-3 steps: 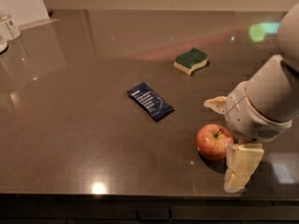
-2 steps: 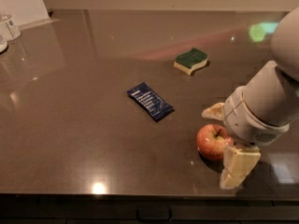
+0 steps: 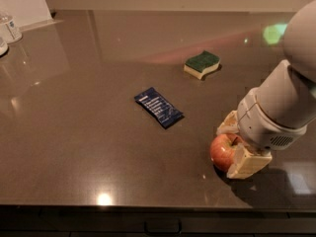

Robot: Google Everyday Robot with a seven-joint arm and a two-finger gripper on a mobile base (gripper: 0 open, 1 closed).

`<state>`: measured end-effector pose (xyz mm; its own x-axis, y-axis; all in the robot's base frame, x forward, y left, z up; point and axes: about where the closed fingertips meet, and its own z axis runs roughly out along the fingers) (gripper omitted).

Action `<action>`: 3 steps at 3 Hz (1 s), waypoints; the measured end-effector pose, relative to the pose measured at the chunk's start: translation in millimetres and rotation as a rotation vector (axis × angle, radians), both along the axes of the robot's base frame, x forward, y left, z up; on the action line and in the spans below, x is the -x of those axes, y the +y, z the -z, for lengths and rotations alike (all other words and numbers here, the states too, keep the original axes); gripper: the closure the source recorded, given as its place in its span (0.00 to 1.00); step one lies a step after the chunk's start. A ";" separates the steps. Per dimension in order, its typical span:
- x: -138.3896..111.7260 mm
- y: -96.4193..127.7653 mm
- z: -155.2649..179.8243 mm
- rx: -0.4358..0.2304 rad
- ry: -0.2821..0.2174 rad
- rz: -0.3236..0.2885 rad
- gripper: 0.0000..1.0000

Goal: Move apple near rxbar blueberry

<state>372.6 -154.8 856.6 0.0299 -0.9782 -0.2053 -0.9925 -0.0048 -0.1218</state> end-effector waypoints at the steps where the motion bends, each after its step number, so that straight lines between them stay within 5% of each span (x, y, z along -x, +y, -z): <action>1: -21.0 0.8 -20.6 0.005 -0.032 0.056 0.85; 2: -53.3 8.9 -51.3 -0.007 -0.094 0.123 1.00; 3: -81.5 24.0 -65.1 -0.032 -0.155 0.155 1.00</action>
Offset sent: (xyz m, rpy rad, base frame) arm 0.0969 0.0185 0.0918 0.0293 -0.1715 -0.2119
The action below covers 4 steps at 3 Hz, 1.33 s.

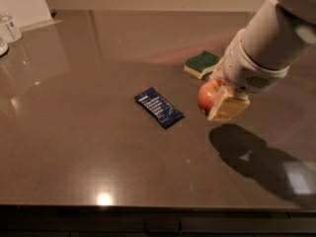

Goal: Move apple near rxbar blueberry

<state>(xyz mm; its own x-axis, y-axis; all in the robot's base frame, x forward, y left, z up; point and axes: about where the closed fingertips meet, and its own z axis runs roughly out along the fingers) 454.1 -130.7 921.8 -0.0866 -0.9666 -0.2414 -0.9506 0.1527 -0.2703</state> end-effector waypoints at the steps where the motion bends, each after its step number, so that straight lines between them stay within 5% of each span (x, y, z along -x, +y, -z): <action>1: -33.2 13.2 8.4 -0.022 -0.051 0.007 1.00; 3: -68.9 21.4 32.7 -0.013 -0.069 -0.029 1.00; 4: -79.3 25.2 48.6 -0.002 -0.049 -0.055 0.83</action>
Offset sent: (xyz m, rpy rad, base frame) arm 0.0745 0.0201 -0.0339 0.0316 -0.0886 0.0112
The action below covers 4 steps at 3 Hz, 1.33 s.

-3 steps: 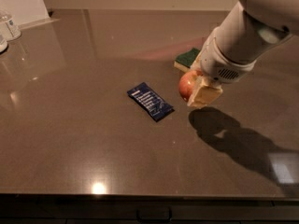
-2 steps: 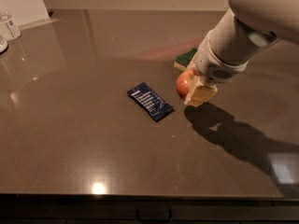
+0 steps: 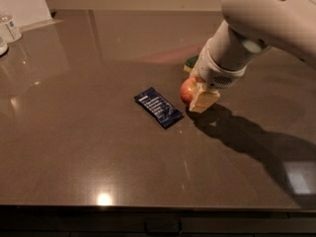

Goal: Move apple near rxbar blueberry

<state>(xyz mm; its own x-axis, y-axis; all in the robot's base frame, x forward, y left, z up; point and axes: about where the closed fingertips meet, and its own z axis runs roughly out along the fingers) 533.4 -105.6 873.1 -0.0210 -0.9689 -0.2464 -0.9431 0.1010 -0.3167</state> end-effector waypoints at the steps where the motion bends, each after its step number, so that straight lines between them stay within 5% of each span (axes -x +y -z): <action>1: -7.2 1.6 13.9 0.020 0.017 -0.012 0.59; 3: -10.7 2.3 20.3 0.029 0.024 -0.014 0.13; 4: -10.1 2.6 20.0 0.030 0.024 -0.015 0.00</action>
Offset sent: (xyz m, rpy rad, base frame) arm 0.0190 0.0016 -0.0309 -0.0355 0.0377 0.0131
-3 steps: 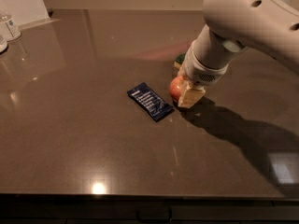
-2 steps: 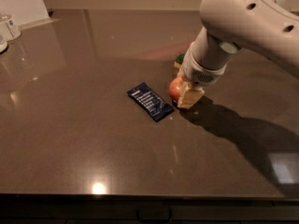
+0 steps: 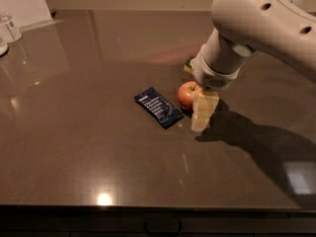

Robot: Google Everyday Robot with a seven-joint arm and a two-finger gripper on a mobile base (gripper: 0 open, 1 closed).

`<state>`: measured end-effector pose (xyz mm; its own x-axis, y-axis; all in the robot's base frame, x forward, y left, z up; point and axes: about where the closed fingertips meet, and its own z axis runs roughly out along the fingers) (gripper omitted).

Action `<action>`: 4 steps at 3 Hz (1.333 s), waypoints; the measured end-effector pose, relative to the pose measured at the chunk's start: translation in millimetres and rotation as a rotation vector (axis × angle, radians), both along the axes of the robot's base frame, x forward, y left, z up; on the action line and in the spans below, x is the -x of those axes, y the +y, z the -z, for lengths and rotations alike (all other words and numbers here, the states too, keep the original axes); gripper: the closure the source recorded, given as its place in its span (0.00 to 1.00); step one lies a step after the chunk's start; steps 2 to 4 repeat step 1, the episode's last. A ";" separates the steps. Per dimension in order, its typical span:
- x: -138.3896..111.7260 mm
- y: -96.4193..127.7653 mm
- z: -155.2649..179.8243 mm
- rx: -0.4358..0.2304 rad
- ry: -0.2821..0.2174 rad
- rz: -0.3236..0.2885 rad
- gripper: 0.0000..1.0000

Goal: Move apple near rxbar blueberry

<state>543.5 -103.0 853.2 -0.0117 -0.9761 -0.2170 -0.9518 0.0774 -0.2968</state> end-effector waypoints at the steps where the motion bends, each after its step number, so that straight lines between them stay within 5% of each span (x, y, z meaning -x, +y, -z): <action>1: 0.0 0.0 0.0 0.000 0.000 0.000 0.00; 4: 0.0 0.0 0.0 0.000 0.000 0.000 0.00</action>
Offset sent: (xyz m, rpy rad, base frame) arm 0.0000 0.0000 0.0000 0.0000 0.0000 0.0000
